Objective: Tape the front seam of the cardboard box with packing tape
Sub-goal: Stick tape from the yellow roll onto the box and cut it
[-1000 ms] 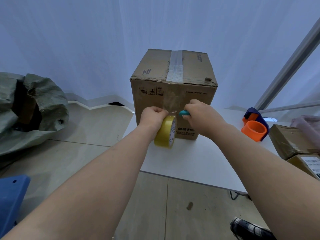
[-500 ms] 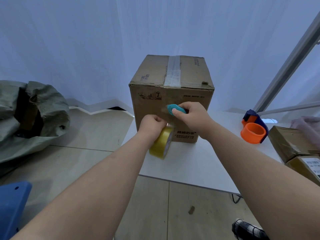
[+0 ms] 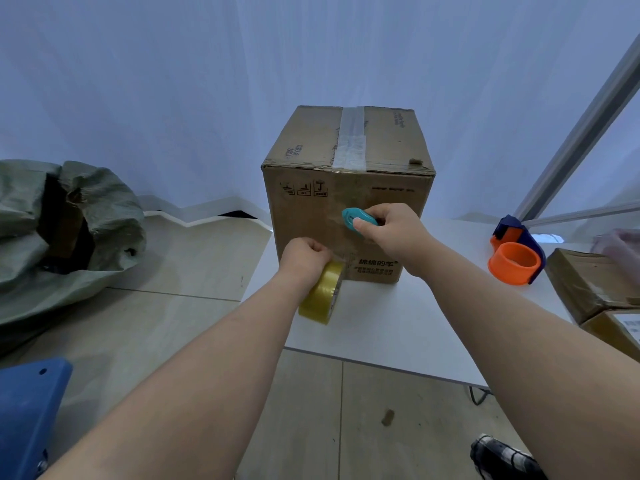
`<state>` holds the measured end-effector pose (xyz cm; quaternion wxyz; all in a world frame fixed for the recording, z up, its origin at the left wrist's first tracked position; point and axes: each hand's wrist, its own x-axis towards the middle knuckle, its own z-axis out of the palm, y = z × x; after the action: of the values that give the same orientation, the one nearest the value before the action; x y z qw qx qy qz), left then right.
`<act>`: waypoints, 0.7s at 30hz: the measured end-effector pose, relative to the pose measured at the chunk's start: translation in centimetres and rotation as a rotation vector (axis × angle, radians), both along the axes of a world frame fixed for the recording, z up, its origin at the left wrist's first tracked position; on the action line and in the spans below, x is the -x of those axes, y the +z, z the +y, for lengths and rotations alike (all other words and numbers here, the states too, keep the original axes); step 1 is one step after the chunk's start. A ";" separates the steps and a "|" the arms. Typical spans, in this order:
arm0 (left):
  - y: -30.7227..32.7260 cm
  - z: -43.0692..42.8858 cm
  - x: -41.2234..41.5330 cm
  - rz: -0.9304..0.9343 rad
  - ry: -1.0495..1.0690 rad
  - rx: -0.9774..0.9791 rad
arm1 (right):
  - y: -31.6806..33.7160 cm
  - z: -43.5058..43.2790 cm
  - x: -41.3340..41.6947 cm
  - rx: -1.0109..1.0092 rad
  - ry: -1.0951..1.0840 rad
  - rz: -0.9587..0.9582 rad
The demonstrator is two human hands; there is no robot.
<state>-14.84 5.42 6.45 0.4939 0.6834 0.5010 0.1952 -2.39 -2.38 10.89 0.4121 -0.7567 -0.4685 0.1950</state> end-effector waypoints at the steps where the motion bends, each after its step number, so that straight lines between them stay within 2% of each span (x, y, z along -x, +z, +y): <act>1: 0.0 0.0 -0.1 0.000 -0.003 -0.002 | 0.0 0.0 0.0 0.003 0.000 0.019; 5: 0.2 -0.2 -0.2 -0.008 -0.023 -0.002 | 0.2 -0.4 0.0 0.020 0.035 0.086; 10: 0.6 -0.5 -0.2 -0.031 -0.098 -0.004 | -0.1 -2.1 -0.9 0.145 0.081 0.139; 16: 1.7 -3.1 -1.7 -0.038 -0.301 0.052 | -0.5 -5.7 -3.8 0.227 -0.019 0.143; 21: 2.0 -6.2 -4.9 0.010 -0.516 0.012 | -1.0 -9.1 -6.8 0.254 -0.154 0.162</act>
<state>-9.98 -0.82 8.46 0.5289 0.7866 0.3137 0.0562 4.36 -11.46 9.88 0.3631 -0.8182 -0.3460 0.2810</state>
